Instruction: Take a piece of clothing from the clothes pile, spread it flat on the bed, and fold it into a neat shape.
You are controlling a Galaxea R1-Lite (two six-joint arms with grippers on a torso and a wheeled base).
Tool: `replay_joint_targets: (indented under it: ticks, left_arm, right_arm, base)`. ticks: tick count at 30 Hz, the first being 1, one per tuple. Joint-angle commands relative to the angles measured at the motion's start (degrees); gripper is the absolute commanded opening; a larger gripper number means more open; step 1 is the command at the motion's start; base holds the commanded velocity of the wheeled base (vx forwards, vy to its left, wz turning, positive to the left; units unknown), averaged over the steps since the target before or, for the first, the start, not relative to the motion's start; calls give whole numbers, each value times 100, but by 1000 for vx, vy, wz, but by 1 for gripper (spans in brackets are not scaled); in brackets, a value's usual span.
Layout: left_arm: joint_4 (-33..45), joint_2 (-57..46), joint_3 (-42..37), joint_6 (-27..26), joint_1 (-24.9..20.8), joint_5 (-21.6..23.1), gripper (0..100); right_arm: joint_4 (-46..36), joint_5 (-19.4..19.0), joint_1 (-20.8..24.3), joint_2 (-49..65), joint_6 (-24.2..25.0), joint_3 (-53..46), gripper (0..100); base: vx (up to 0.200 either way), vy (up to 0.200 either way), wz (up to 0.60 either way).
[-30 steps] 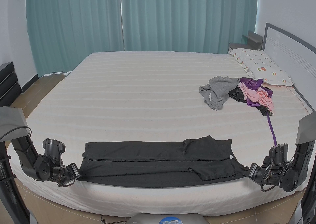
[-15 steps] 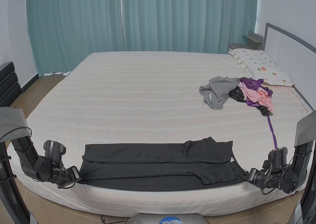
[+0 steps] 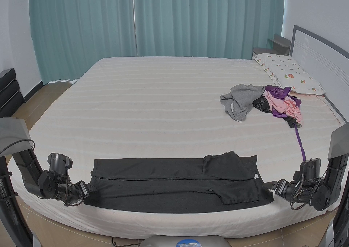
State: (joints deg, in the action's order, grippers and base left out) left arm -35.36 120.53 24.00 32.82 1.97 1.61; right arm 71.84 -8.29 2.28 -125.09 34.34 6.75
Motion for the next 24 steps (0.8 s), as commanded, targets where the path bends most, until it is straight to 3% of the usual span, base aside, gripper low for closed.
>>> replay_joint_targets:
  ticks: [1, 5, 9, 13, 14, 16, 17, 20, 24]
  left_arm:
    - [-49, -179, 175, 146, 172, 217, 100]
    - [-14, -337, 518, 700, 233, 507, 100]
    - [-6, -275, 922, 814, 233, 533, 100]
    - [-6, -38, 1388, 1086, 207, 551, 100]
    - [-14, 129, 1599, 1236, 189, 577, 100]
    - [-14, 129, 1599, 1236, 189, 577, 100]
    - [-41, 322, 1748, 1429, 189, 823, 100]
    - [-58, 349, 1731, 1649, 233, 1219, 100]
    - [-76, 331, 1695, 1684, 295, 1316, 100]
  right_arm:
    - [-3, -155, -202, 652, 2, 265, 100]
    - [-3, -560, -52, 485, 20, 494, 100]
    - [-65, -841, 115, 239, 20, 907, 100]
    - [-566, -973, 229, 99, 11, 1522, 100]
    - [-944, -1157, 264, 63, 2, 1865, 100]
    - [-944, -1157, 264, 63, 2, 1865, 100]
    - [-1278, -1544, 264, -112, -33, 2269, 100]
    - [-1313, -1694, 264, -385, -402, 2489, 100]
    - [-1348, -1720, 264, -745, -613, 2875, 100]
  base:
    - [0, 0, 0]
    - [0, 0, 0]
    - [0, 0, 0]
    - [0, 0, 0]
    - [0, 0, 0]
    - [0, 0, 0]
    - [0, 0, 0]
    - [0, 0, 0]
    - [0, 0, 0]
